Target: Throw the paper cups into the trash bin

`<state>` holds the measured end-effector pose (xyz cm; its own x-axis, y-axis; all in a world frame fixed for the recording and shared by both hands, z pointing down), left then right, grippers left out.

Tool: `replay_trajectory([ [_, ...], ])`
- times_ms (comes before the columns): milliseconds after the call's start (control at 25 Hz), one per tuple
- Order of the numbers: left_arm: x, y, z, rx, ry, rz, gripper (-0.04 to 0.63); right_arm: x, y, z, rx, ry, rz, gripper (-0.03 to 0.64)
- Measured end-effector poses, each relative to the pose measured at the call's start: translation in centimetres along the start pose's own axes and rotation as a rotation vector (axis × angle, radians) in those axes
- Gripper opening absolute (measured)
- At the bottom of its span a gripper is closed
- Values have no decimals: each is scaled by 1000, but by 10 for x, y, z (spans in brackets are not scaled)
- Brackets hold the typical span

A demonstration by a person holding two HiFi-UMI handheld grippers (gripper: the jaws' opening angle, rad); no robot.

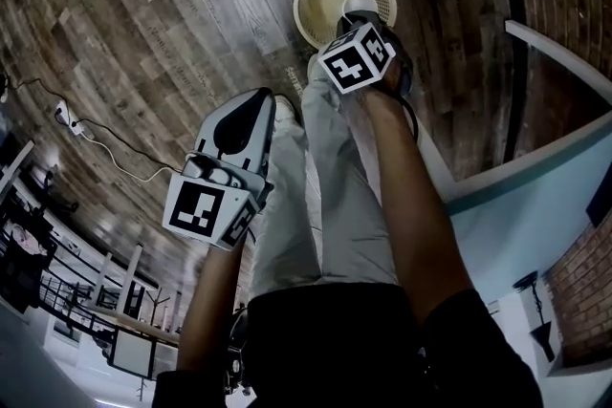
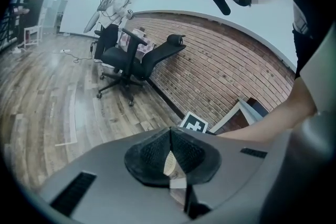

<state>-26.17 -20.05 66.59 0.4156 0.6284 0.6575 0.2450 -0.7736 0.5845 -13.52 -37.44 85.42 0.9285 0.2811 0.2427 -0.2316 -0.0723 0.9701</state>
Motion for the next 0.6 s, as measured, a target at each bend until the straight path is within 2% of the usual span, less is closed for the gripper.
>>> replay_trajectory([
  [240, 4, 20, -14, -18, -20, 25, 9, 14, 39, 0, -11, 23, -37, 21],
  [600, 40, 45, -26, -3, -26, -31, 9, 47, 97, 0, -21, 4, -84, 21],
])
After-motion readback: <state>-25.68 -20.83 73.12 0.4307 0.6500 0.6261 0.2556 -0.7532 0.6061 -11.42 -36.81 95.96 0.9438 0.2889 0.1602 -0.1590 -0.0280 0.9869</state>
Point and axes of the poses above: the fingertips, and each gripper's own axes: y forward along the fingers, z to its right, x out of its underside, the point moved 10 cm from there along -y, backward along the fingers, and after that the axes turned 2 degrees about z, right-handed, at the moved point
